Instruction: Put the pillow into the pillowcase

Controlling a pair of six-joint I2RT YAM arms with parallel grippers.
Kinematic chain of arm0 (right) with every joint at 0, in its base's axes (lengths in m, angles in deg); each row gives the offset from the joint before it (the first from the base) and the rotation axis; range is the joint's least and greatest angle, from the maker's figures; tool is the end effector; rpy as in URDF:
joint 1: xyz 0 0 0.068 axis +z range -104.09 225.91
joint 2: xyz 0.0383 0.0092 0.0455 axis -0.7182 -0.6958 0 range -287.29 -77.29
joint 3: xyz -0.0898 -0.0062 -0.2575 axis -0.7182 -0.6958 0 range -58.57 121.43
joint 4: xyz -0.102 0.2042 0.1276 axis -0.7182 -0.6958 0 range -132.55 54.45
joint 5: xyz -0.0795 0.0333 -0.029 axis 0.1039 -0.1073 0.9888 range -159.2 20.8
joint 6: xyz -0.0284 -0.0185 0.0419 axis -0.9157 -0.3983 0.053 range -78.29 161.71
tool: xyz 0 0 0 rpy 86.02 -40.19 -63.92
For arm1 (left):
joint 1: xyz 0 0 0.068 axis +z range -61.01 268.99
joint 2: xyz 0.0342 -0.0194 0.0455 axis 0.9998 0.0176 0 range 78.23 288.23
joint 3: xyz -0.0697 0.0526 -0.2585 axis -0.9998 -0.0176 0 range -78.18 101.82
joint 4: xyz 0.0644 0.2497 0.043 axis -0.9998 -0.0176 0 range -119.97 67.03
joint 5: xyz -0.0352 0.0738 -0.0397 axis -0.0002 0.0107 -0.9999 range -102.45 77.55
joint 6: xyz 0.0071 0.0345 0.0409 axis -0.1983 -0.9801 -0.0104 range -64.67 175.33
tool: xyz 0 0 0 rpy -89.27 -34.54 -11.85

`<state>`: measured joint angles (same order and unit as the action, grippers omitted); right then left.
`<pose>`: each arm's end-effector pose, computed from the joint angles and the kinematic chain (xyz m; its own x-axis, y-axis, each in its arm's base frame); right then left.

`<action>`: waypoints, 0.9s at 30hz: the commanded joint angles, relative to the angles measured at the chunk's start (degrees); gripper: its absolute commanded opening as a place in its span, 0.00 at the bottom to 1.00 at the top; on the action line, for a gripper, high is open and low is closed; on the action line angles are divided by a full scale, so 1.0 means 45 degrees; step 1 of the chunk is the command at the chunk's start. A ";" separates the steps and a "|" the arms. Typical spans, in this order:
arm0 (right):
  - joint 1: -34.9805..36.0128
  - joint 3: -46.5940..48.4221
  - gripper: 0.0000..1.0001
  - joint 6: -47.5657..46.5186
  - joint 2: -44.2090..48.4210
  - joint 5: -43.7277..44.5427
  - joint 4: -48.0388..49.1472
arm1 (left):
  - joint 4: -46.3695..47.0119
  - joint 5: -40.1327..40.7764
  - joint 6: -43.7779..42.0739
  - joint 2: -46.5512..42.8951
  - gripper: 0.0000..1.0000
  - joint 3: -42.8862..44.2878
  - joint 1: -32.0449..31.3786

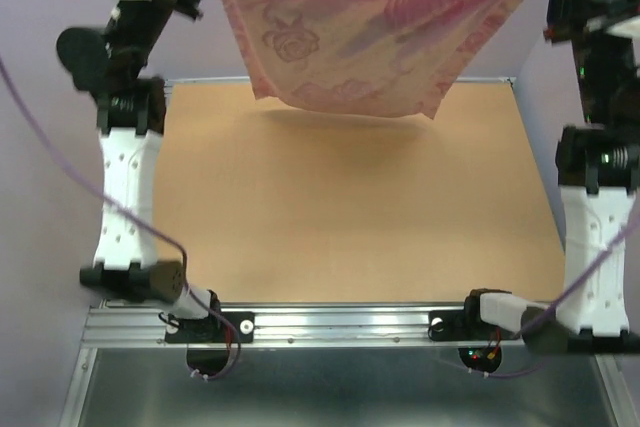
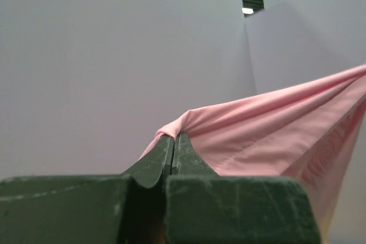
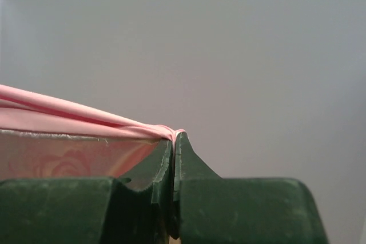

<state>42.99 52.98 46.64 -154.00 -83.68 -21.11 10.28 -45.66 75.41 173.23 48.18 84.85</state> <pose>0.1971 -0.0011 0.6419 0.7443 0.0454 -0.6663 -0.1783 0.9750 -0.1327 0.2633 -0.0386 0.6491 0.7451 -0.3420 -0.5725 0.5862 0.7453 0.3177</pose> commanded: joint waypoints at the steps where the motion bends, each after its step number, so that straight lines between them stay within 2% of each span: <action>1: -0.0855 -0.4378 0.01 -0.2105 0.3465 -0.0391 -0.1305 | -0.0935 -0.2648 -0.2010 -0.4151 0.00 -0.6134 0.1350; 2: -0.0855 -0.6776 0.01 -0.3329 0.4922 -0.0763 -0.2957 | -0.2182 -0.4128 -0.4746 -0.5531 0.00 -0.7385 0.1331; 3: -0.0855 -0.7902 0.00 -0.4115 0.5652 -0.1231 -0.3844 | -0.5868 -0.4549 -0.7210 -0.6125 0.00 -0.9118 0.1331; 4: -0.0855 -1.0195 0.01 -0.4857 0.6336 -0.1777 -0.4607 | -0.8071 -0.4321 -0.9342 -0.7020 0.00 -0.9716 0.1350; 5: -0.0855 -1.0972 0.01 -0.6354 0.7735 -0.2072 -0.6258 | -0.9698 -0.3159 -1.0717 -0.7339 0.00 -1.0263 0.1389; 6: -0.0855 -1.1734 0.01 -0.7277 0.8290 -0.2307 -0.7222 | -1.2750 -0.2741 -1.3631 -0.7593 0.00 -1.1178 0.1486; 7: -0.0855 -1.2302 0.01 -0.8176 0.8895 -0.2677 -0.8817 | -1.4134 -0.2427 -1.4994 -0.7924 0.00 -1.1631 0.1545; 8: -0.0855 -1.2791 0.01 -0.8823 0.9385 -0.2661 -0.9336 | -1.5231 -0.2096 -1.6187 -0.8063 0.00 -1.2081 0.1603; 10: -0.0855 -1.3635 0.01 -1.0406 1.0380 -0.3222 -1.0662 | -1.6970 -0.0944 -1.7579 -0.8337 0.00 -1.3351 0.1682; 12: -0.0855 -1.3558 0.01 -1.1697 1.0580 -0.3927 -1.2538 | -1.7719 -0.0103 -1.7975 -0.8455 0.00 -1.4345 0.1701; 17: -0.0855 -1.3616 0.01 -1.4777 1.0816 -0.6232 -1.5660 | -1.8054 0.0758 -1.8699 -0.7580 0.00 -1.5541 0.1780; 18: -0.0855 -1.3636 0.04 -1.5386 1.0816 -0.6506 -1.6230 | -1.8189 0.0798 -1.8874 -0.7422 0.00 -1.5716 0.1760; 19: -0.0855 -1.3597 0.12 -1.6108 1.0835 -0.6779 -1.6873 | -1.8365 0.0856 -1.9107 -0.7227 0.00 -1.5757 0.1780; 20: -0.0855 -1.3519 0.28 -1.7816 1.0932 -0.7130 -1.8369 | -1.8637 0.0954 -1.9922 -0.6915 0.00 -1.5757 0.1780; 21: -0.0875 -1.3499 0.65 -1.8510 1.1068 -0.7153 -1.8964 | -1.9085 0.1051 -2.0104 -0.6796 0.06 -1.5680 0.1799; 22: -0.0856 -1.3518 0.79 -1.8981 1.1224 -0.6883 -1.9356 | -1.9205 0.1130 -2.0241 -0.6737 0.18 -1.5582 0.1877; 23: -0.0875 -1.3712 0.90 -1.9199 1.1767 -0.6590 -1.9341 | -1.9322 0.1014 -2.0475 -0.6775 0.36 -1.5485 0.2264; 24: -0.0856 -1.3888 1.00 -1.9123 1.2063 -0.6239 -1.9032 | -1.9382 0.0897 -2.0496 -0.6872 0.43 -1.5387 0.2461; 26: -0.0855 -1.4705 1.00 -1.8600 1.2571 -0.4931 -1.7477 | -1.9421 0.0624 -2.0535 -0.7164 0.58 -1.5035 0.2891; 27: -0.0855 -1.4981 1.00 -1.8286 1.2670 -0.4521 -1.6886 | -1.9344 0.0565 -2.0477 -0.7243 0.60 -1.4880 0.2951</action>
<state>39.49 -10.17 -31.63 -99.92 -112.14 -101.07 -74.61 -45.09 -12.24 143.25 -22.76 96.06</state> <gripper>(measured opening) 0.995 0.560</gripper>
